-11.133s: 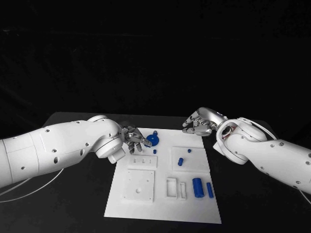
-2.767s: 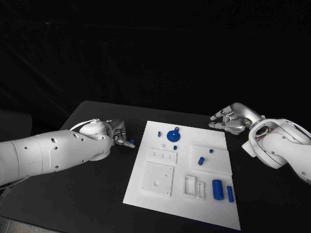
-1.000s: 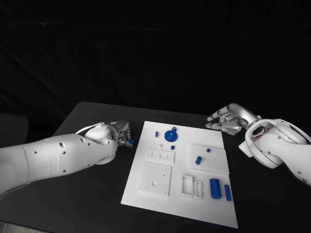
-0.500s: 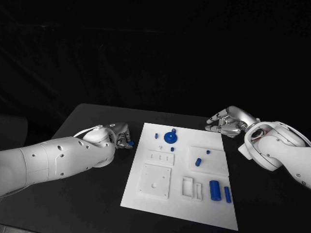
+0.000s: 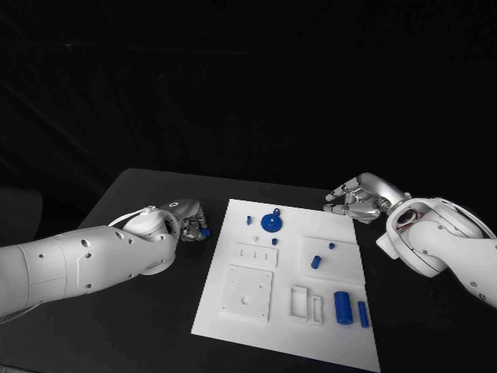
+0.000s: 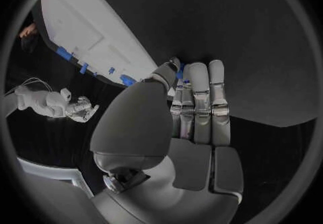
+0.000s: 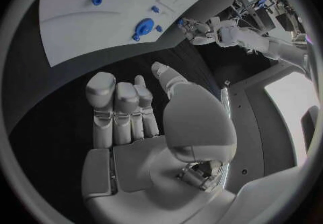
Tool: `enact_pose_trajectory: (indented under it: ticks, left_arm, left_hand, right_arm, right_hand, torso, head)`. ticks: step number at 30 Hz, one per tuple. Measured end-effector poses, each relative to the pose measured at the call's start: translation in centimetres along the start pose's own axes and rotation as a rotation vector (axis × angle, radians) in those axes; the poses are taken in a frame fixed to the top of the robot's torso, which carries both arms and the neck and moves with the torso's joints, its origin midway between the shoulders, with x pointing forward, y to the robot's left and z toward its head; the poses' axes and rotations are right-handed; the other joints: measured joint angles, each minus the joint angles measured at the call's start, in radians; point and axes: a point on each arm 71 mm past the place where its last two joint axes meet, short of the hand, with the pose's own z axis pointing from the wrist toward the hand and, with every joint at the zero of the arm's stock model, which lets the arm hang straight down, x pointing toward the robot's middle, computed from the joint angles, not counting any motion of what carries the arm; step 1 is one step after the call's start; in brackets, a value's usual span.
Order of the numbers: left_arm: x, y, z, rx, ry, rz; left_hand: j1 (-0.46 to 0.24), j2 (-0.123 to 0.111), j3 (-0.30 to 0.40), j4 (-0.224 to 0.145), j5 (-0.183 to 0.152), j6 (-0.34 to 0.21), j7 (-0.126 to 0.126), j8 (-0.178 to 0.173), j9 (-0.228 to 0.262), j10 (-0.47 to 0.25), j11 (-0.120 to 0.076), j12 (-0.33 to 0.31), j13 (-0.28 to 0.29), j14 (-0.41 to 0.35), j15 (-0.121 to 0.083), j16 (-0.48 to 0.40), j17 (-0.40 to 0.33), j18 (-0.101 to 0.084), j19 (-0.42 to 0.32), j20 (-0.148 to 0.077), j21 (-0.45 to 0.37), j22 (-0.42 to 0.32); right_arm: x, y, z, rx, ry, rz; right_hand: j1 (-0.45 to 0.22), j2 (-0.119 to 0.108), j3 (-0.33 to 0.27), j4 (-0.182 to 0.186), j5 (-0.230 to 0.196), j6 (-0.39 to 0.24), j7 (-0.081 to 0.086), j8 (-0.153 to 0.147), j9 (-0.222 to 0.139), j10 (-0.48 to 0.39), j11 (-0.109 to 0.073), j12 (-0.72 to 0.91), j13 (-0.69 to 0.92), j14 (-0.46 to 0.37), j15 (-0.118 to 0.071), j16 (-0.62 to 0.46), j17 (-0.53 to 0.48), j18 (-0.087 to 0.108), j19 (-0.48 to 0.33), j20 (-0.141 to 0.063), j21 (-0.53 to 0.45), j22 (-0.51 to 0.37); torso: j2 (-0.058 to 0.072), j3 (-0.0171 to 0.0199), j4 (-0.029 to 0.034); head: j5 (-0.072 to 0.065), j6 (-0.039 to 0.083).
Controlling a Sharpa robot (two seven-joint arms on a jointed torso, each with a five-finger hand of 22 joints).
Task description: Assemble the parts on the task board
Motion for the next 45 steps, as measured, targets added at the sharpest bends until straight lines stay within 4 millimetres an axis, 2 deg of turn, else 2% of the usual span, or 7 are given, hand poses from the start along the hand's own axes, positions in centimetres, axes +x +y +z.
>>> enact_pose_trajectory:
  ticks: [4,10,23,35,39,45]
  left_arm:
    - [-0.6,-0.1,-0.2,0.016,-0.016,-0.010]
    - [-2.5,-1.2,-0.6,0.058,-0.049,-0.028]
    - [-5.3,-5.5,-1.9,0.179,-0.080,-0.055]
    - [-5.7,-9.7,-2.8,0.278,-0.072,-0.076]
    - [-5.6,-10.6,-3.1,0.299,-0.068,-0.080]
    - [-5.5,-12.0,-3.6,0.335,-0.060,-0.086]
  left_hand:
    - [0.000,0.000,0.000,0.000,0.000,0.000,0.000,0.000,0.000,0.004,-0.004,0.000,0.000,0.000,0.000,0.000,0.000,0.000,0.000,0.000,0.004,0.000]
    - [0.007,-0.007,0.000,0.000,0.000,0.000,0.000,0.000,0.000,0.003,-0.004,0.000,0.000,0.000,0.000,0.000,0.000,0.000,0.000,0.000,0.004,0.000]
    - [0.013,-0.013,0.001,0.001,-0.002,0.000,0.000,0.000,0.000,0.003,-0.004,0.000,0.000,0.004,-0.004,0.004,0.001,0.000,0.000,0.000,0.008,0.000]
    - [0.016,-0.022,0.004,0.008,-0.010,0.000,0.000,0.000,0.000,0.003,-0.004,0.000,0.000,0.004,-0.003,0.004,0.002,0.000,0.000,0.000,0.012,0.000]
    - [0.017,-0.025,0.004,0.008,-0.010,0.000,0.000,0.000,0.000,0.003,-0.004,0.000,-0.001,0.004,-0.003,0.004,0.002,0.000,0.000,0.000,0.012,0.000]
    - [0.014,-0.027,0.004,0.008,-0.010,0.000,0.000,0.000,0.000,0.003,-0.004,0.000,-0.001,0.004,-0.003,0.004,0.002,0.000,0.000,0.000,0.012,0.000]
  right_arm:
    - [0.2,0.2,0.0,-0.002,0.001,0.019]
    - [0.4,0.5,0.0,0.010,0.011,0.076]
    - [2.3,1.3,0.1,0.088,0.099,0.274]
    - [5.4,3.0,-0.1,0.174,0.240,0.461]
    - [6.2,3.6,-0.1,0.200,0.276,0.502]
    - [7.1,4.6,0.0,0.238,0.322,0.565]
  right_hand:
    - [0.000,0.000,0.000,0.000,0.007,0.000,0.000,0.000,0.000,0.000,0.000,0.000,0.000,0.000,0.000,0.000,0.000,0.000,0.000,0.000,0.000,0.000]
    - [0.000,0.000,0.000,0.000,0.017,0.000,0.000,0.000,0.000,0.000,0.000,0.000,0.000,0.000,0.000,0.000,0.000,0.000,0.000,0.000,-0.004,0.000]
    - [0.000,0.000,-0.011,0.000,0.019,0.000,0.000,0.000,0.000,0.000,0.000,0.000,0.003,0.000,0.000,0.000,0.000,0.000,0.000,0.000,-0.004,0.000]
    - [-0.004,0.004,-0.024,0.007,0.024,0.000,0.000,0.000,0.000,0.000,0.000,0.000,0.004,-0.003,0.003,0.000,0.000,0.000,0.000,0.000,-0.011,0.001]
    - [-0.009,0.009,-0.028,0.011,0.024,0.000,0.000,0.000,0.000,0.000,0.000,0.000,0.004,-0.003,0.003,0.000,0.000,0.000,0.000,0.000,-0.011,0.001]
    - [-0.009,0.009,-0.034,0.014,0.023,-0.002,-0.001,0.000,0.000,-0.003,0.003,0.000,0.004,-0.003,0.003,0.000,0.000,0.000,0.000,0.000,-0.011,0.001]
  torso:
    - [0.000,-0.0006,0.0000]
    - [-0.001,-0.0006,0.0000]
    - [-0.001,0.0005,-0.0007]
    - [0.001,0.0008,-0.0023]
    - [0.001,0.0008,-0.0018]
    - [0.001,0.0006,-0.0007]
  head:
    - [-0.002,0.003]
    - [-0.003,0.006]
    - [-0.009,0.019]
    - [-0.032,0.033]
    - [-0.041,0.035]
    - [-0.047,0.035]
